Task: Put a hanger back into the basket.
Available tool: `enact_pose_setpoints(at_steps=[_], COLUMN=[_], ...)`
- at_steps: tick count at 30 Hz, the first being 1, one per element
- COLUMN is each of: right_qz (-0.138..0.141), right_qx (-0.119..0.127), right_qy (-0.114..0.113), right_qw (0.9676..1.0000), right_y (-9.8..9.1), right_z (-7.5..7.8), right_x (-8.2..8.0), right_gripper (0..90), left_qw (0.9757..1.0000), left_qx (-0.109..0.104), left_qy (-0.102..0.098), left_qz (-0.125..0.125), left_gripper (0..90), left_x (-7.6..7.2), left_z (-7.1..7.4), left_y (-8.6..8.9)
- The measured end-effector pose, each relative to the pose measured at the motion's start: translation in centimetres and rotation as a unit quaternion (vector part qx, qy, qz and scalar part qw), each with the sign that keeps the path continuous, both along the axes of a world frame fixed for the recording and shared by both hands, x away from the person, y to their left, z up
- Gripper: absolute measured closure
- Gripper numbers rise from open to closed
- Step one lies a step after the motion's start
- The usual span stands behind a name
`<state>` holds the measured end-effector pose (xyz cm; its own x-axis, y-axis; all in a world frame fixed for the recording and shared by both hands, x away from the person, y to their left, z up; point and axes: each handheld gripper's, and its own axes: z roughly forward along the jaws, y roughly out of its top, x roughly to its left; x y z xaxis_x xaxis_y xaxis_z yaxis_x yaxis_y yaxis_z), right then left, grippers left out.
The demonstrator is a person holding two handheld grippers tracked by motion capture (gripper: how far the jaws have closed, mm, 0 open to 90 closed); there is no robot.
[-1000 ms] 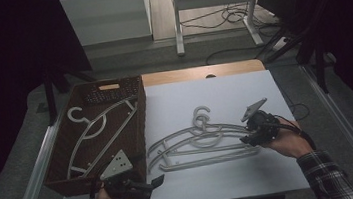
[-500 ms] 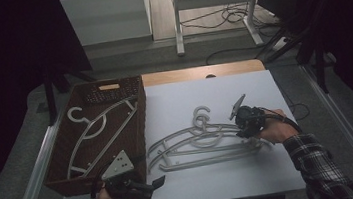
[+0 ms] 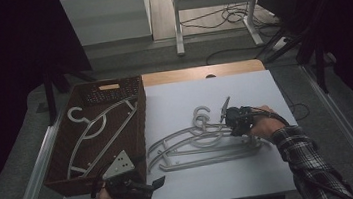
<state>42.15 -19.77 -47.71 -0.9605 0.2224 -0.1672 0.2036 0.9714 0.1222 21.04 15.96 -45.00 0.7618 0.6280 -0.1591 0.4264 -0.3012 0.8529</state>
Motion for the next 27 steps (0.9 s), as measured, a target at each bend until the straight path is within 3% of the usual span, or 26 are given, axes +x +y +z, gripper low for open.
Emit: enact_pose_setpoints(at_steps=[10, 18, 27], right_qz=[0.038, 0.057, 0.054], right_qx=[-0.022, 0.017, 0.054], right_qy=[-0.015, -0.019, -0.040], right_qw=[0.9989, 0.9980, 0.9963], right_y=[0.4, -0.5, -1.8], right_z=[-0.5, 0.5, 2.4], right_x=[-0.1, -0.8, -1.9], right_gripper=[82.4, 82.9, 82.9], left_qw=[1.0000, 1.0000, 0.9999], left_qx=[0.003, 0.002, -0.006], left_qy=[0.002, 0.004, 0.009], left_qz=[0.001, 0.002, 0.002], left_gripper=[3.4, 3.3, 3.7], left_x=[0.1, 0.1, 0.2], left_z=[-0.1, -0.1, 0.4], left_y=[0.0, 0.0, 0.2])
